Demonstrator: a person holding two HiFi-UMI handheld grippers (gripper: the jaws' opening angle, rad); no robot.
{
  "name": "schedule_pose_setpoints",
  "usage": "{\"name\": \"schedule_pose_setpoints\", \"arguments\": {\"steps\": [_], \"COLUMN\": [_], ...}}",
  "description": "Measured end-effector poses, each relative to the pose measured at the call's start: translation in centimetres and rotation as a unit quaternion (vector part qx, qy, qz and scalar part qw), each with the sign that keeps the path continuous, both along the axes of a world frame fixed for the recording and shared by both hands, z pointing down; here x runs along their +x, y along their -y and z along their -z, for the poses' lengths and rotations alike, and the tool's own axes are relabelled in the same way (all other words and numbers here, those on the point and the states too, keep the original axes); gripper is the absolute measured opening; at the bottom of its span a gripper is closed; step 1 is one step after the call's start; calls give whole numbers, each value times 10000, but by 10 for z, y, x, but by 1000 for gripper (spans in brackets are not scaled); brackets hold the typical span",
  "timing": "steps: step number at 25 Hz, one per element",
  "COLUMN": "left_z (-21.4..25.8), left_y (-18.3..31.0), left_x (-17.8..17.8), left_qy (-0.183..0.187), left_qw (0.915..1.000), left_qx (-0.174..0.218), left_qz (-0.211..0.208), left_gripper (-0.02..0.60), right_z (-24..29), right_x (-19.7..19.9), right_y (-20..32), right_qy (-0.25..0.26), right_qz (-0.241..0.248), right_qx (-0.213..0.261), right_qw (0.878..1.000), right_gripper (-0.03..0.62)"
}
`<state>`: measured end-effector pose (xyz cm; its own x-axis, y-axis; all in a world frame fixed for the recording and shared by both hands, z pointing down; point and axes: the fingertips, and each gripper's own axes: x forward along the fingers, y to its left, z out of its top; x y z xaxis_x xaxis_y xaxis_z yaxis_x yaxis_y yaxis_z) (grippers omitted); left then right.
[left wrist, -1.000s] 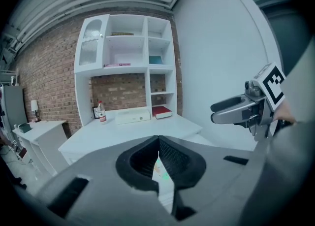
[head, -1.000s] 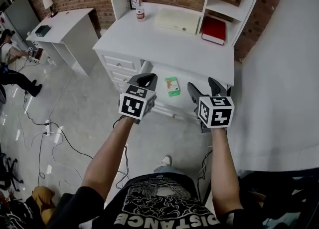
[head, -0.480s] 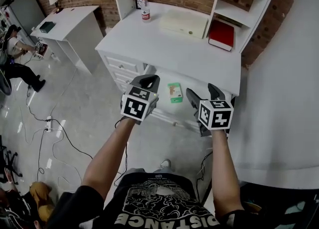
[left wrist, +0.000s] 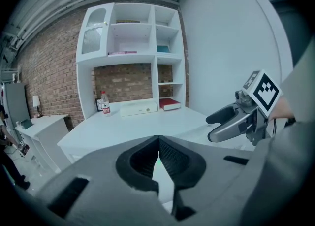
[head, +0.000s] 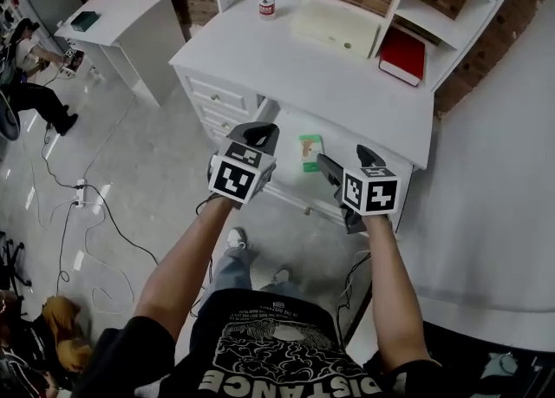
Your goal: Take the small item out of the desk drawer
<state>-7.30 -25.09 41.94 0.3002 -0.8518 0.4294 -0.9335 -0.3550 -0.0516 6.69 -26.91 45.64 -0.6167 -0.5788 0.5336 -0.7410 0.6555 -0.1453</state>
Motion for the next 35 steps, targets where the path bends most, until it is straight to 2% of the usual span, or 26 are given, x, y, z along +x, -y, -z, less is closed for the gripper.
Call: {"name": "schedule_pose_setpoints", "arguments": {"steps": [3, 11, 18, 24, 35], "left_z": [-15, -58, -85, -113, -145], "left_y": [10, 42, 82, 104, 128], "left_x": [-11, -36, -44, -45, -57], "left_qy": [52, -278, -380, -571, -566], "left_qw": [9999, 9980, 9939, 9888, 9794], "left_qx": [-96, -439, -649, -831, -1114], "left_qz": [-46, -355, -805, -1098, -1584], "left_gripper": [8, 8, 8, 8, 8], "right_z": [-20, -82, -132, -164, -219], "right_x": [-15, -45, -57, -65, -70], "right_y": [10, 42, 67, 82, 105], "right_qy": [-76, -749, -1123, -1361, -1826], "right_qz": [57, 57, -256, -361, -634], "right_qx": [-282, -850, -1422, -1675, -1990], "right_qw": [9996, 9935, 9831, 9758, 9608], "right_gripper": [442, 443, 445, 456, 454]}}
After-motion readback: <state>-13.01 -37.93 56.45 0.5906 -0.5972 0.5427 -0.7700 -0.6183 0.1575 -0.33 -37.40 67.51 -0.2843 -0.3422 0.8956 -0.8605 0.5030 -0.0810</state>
